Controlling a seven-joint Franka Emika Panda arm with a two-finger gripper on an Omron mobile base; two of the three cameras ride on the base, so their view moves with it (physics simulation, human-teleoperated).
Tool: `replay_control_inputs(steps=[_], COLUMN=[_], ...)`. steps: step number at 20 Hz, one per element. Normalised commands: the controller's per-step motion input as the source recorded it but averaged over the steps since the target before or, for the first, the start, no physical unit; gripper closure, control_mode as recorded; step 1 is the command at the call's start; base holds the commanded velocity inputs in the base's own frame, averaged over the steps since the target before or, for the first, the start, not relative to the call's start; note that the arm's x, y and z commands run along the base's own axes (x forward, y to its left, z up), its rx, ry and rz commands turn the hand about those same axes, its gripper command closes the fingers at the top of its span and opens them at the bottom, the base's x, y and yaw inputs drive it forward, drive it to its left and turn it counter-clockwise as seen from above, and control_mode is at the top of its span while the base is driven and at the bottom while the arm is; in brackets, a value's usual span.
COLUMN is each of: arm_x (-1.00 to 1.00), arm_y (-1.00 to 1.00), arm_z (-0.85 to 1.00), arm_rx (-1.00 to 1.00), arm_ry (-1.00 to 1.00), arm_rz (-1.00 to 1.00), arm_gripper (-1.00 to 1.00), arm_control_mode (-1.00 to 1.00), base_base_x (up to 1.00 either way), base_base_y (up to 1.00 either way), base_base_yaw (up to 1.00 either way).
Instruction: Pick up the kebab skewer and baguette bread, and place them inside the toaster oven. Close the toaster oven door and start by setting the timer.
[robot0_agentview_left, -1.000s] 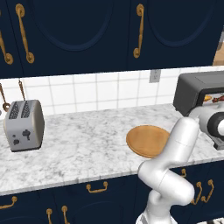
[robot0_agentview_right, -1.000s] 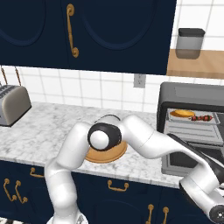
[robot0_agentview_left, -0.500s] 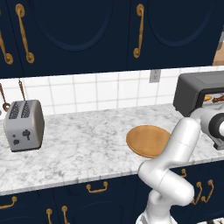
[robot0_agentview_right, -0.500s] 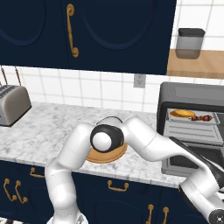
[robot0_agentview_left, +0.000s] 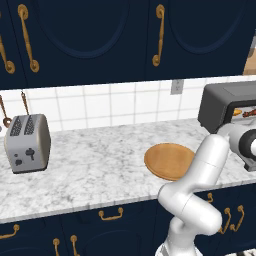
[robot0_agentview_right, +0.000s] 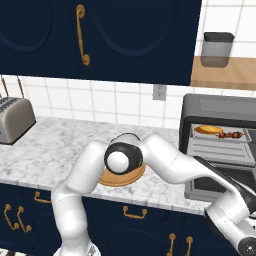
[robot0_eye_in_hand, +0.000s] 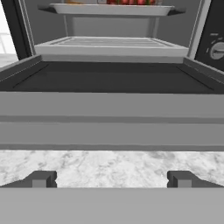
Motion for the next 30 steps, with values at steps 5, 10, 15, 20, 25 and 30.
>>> replay_control_inputs(steps=[5, 10, 15, 20, 25, 30], arm_x=[0.01, 0.16, 0.11, 0.17, 0.23, 0.24], arm_y=[0.00, 0.00, 0.00, 0.00, 0.00, 0.00], arm_z=[-0.30, -0.03, -0.14, -0.14, -0.08, -0.11], arm_rx=[0.00, 0.00, 0.00, 0.00, 0.00, 0.00], arm_ry=[0.00, 0.00, 0.00, 0.00, 0.00, 0.00], arm_rz=[0.00, 0.00, 0.00, 0.00, 0.00, 0.00], arm_gripper=[-1.00, -1.00, -1.00, -1.00, -1.00, -1.00], arm_control_mode=[-1.00, -1.00, -1.00, -1.00, -1.00, -1.00], base_base_x=[0.00, 0.00, 0.00, 0.00, 0.00, 0.00], base_base_y=[0.00, 0.00, 0.00, 0.00, 0.00, 0.00], base_base_yaw=[0.00, 0.00, 0.00, 0.00, 0.00, 0.00])
